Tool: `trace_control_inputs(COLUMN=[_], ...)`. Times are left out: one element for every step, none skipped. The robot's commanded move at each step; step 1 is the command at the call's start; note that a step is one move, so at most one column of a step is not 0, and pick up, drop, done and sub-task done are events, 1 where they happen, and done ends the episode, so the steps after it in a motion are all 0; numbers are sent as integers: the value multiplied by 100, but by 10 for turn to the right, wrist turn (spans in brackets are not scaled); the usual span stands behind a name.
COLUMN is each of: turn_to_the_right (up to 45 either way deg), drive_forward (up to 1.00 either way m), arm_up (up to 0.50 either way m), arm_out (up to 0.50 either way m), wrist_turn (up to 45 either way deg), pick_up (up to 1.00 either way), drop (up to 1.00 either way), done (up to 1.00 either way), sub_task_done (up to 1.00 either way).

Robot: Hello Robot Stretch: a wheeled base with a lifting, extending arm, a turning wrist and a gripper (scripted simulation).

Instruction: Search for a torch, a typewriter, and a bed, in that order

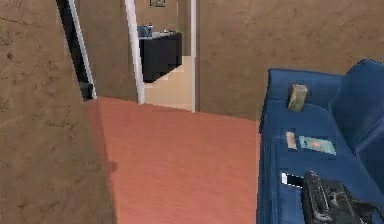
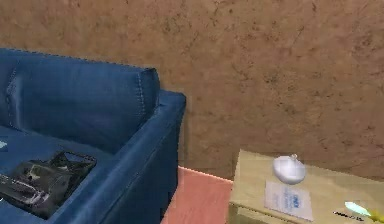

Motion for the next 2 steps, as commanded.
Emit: trace_control_inputs(turn_to_the_right=[-450, -450], drive_forward=[0, 0], arm_up=[0, 0], arm_out=[0, 0], wrist_turn=[0, 0], pick_up=[0, 0], drop=[0, 0], done=[0, 0], sub_task_done=[0, 0])
